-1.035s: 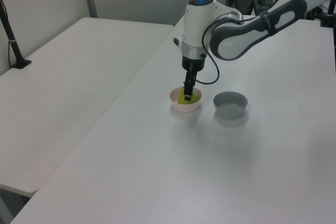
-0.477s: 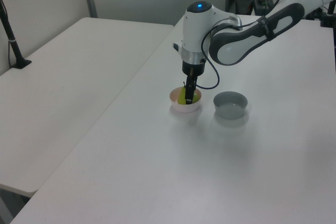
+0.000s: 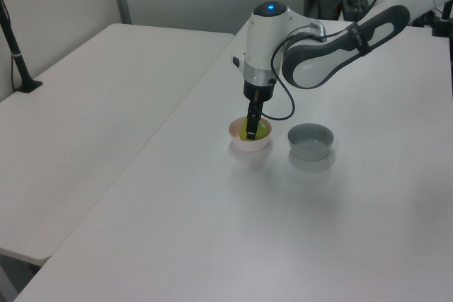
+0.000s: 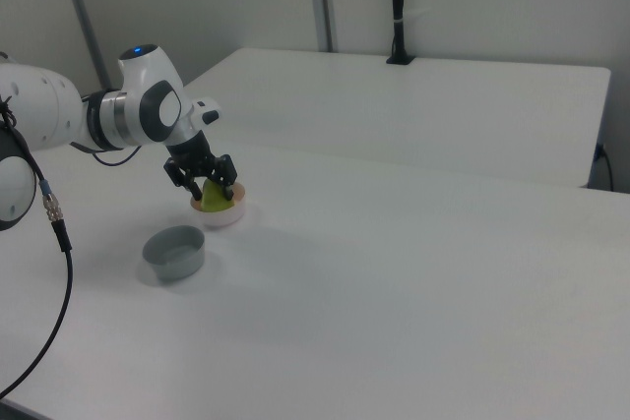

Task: Pick up a pear from the bowl
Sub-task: 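Close the gripper around the green pear inside the pink bowl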

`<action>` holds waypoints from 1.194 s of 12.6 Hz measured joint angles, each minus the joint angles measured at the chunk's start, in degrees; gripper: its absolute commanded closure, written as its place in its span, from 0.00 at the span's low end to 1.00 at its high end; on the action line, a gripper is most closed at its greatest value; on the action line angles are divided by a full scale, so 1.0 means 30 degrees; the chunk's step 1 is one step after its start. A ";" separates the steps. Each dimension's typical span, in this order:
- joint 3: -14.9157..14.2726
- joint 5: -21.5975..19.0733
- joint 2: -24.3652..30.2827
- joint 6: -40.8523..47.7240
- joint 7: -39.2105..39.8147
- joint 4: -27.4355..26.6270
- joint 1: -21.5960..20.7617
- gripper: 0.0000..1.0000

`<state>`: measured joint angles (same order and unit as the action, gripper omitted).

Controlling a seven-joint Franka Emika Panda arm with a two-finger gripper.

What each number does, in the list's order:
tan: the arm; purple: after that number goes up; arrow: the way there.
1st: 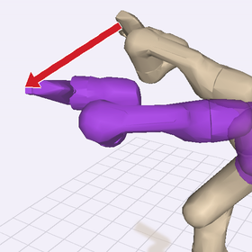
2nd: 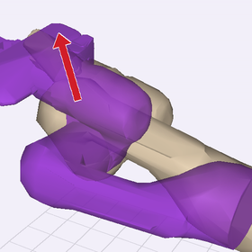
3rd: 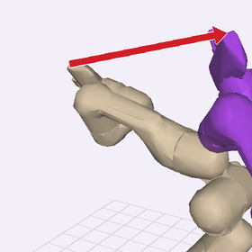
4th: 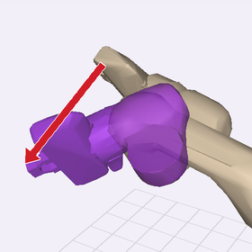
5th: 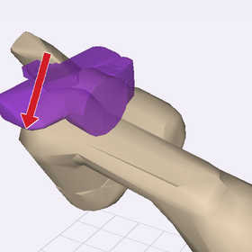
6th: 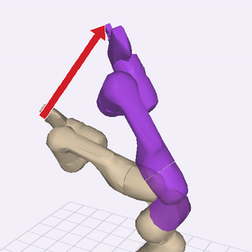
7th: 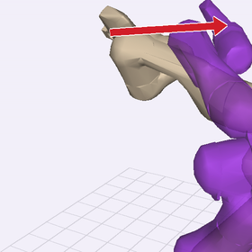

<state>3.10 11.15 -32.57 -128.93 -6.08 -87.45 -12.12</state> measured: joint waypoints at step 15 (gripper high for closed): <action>-0.0059 0.0268 0.0230 0.0036 0.0000 0.0127 0.0033 0.54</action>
<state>2.93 11.96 -31.88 -128.82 -6.07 -87.07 -12.02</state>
